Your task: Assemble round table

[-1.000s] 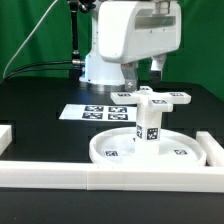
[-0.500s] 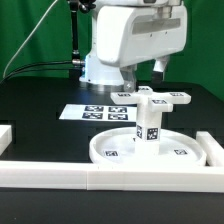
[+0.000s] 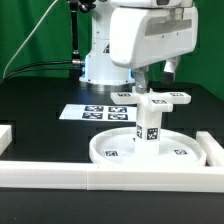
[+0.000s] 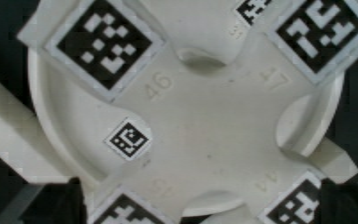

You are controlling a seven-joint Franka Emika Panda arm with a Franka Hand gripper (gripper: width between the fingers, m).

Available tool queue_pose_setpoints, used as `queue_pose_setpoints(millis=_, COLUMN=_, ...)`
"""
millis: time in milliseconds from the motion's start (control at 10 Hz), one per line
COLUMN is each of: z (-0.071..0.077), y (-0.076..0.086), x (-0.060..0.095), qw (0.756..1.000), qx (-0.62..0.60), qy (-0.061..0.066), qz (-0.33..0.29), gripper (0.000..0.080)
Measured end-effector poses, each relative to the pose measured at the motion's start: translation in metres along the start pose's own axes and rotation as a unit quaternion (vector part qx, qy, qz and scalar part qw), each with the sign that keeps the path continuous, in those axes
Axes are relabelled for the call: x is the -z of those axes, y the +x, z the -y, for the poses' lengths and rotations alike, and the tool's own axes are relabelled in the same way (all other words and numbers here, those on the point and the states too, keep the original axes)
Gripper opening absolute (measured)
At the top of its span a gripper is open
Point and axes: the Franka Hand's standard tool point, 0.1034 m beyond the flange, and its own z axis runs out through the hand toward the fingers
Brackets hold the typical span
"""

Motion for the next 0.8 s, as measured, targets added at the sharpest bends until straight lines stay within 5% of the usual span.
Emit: queue_pose_setpoints(millis=800, z=-0.0055, y=-0.0100, x=-0.0116, qw=1.000, qx=-0.009, qy=0.004, qz=0.007, gripper=0.0648)
